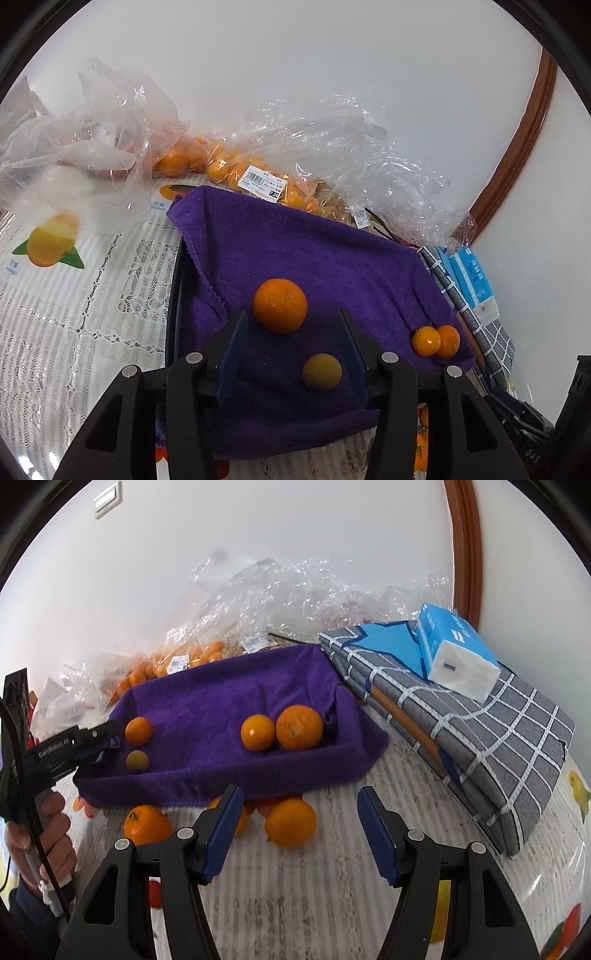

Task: Organize fruits
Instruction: 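Grasp an orange on the table with the right gripper while the left grasps a large orange, then carry both held oranges up and over the purple towel in the tray, then lower both grippers onto the towel and open them to release the oranges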

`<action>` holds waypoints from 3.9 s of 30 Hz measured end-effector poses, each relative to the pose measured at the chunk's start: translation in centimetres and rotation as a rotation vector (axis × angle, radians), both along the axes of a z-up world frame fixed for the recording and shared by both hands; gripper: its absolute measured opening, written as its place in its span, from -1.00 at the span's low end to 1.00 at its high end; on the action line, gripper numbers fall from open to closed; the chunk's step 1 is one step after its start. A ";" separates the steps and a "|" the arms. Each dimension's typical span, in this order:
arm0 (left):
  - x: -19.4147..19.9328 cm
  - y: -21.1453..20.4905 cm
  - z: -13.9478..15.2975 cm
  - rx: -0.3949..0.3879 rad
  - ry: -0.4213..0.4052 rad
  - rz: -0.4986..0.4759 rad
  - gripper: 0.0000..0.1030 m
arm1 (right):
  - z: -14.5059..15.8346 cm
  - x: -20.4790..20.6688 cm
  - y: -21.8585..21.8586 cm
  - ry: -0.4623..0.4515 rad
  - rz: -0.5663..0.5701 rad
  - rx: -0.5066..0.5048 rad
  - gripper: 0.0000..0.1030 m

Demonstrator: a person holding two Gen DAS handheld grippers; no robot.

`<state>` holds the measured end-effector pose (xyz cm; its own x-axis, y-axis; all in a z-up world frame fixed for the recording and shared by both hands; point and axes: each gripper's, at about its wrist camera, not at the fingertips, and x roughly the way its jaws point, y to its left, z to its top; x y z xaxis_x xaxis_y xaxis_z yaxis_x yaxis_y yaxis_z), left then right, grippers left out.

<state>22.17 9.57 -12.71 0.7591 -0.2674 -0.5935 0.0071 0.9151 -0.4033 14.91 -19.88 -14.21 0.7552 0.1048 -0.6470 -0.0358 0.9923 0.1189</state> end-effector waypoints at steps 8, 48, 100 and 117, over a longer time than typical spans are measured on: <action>-0.4 -0.3 0.2 0.022 -0.012 -0.002 -0.05 | -2.3 1.1 1.0 0.088 0.042 -0.021 0.02; -6.5 -9.9 -1.1 0.156 0.128 -0.182 -0.21 | -2.7 -4.4 -2.1 0.010 0.080 0.033 -0.28; -1.1 -0.8 3.4 0.143 -0.064 0.025 -0.21 | 6.0 5.9 4.6 -0.191 0.151 0.034 -0.28; -0.1 -1.8 0.5 0.166 -0.024 -0.016 -0.21 | 0.9 7.9 4.8 -0.062 0.202 0.111 -0.28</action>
<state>22.11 7.81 -12.25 0.7700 -0.1795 -0.6122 0.0302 0.9688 -0.2460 22.84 -15.13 -13.31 0.7496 0.3259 -0.5761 -0.2430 0.9451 0.2185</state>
